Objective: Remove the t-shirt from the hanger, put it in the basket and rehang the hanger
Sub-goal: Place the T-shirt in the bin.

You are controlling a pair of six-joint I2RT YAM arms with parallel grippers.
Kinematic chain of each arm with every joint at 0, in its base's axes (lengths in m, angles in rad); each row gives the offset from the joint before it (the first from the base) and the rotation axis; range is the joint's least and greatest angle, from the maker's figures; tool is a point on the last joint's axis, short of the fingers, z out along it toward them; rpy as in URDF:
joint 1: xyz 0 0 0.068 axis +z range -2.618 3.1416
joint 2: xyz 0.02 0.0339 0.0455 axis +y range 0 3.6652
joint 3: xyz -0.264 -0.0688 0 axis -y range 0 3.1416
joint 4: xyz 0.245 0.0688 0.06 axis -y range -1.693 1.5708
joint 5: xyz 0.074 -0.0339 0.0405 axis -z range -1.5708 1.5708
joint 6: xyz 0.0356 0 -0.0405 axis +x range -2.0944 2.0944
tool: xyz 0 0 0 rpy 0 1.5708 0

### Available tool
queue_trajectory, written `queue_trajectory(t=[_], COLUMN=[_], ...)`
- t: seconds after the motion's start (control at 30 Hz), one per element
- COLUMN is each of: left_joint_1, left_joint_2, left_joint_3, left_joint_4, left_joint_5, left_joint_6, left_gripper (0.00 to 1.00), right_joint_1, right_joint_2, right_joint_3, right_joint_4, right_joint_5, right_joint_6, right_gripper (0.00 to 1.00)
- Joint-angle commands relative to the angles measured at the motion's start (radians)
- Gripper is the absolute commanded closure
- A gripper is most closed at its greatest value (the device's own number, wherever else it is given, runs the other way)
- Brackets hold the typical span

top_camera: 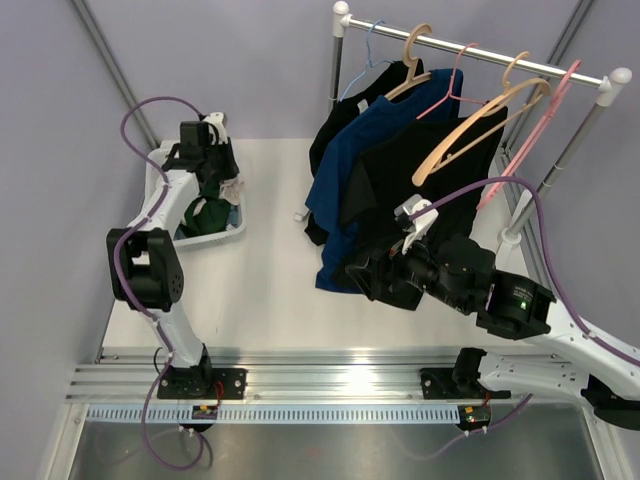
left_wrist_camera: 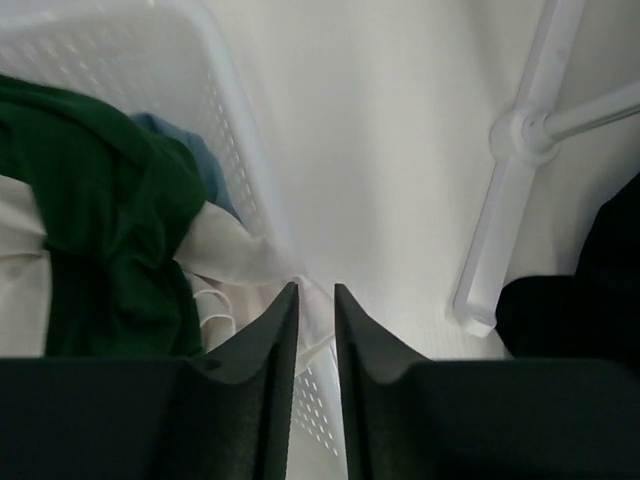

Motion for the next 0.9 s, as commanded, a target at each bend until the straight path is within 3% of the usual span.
queue_trajectory(t=[0.0, 0.3, 0.57, 0.8, 0.87], left_joint_1=[0.000, 0.082, 0.116, 0.107, 0.107], left_joint_2=[0.038, 0.190, 0.192, -0.006, -0.053], left_joint_3=[-0.016, 0.033, 0.021, 0.001, 0.000], left_joint_4=[0.062, -0.045, -0.062, -0.007, -0.007], left_joint_5=[0.029, -0.210, -0.229, -0.057, -0.069], left_joint_6=[0.026, -0.018, -0.035, -0.037, -0.037], left_gripper=[0.80, 0.83, 0.84, 0.66, 0.52], right_joint_1=[0.011, 0.012, 0.012, 0.012, 0.012], right_joint_2=[-0.019, -0.009, -0.011, -0.009, -0.011], right_joint_3=[0.002, 0.008, 0.009, 0.011, 0.011], right_joint_4=[0.029, 0.023, 0.024, 0.024, 0.024], right_joint_5=[-0.008, -0.026, -0.029, -0.029, -0.029], right_joint_6=[-0.016, -0.015, -0.013, -0.018, -0.018], right_gripper=[0.00, 0.00, 0.01, 0.01, 0.00])
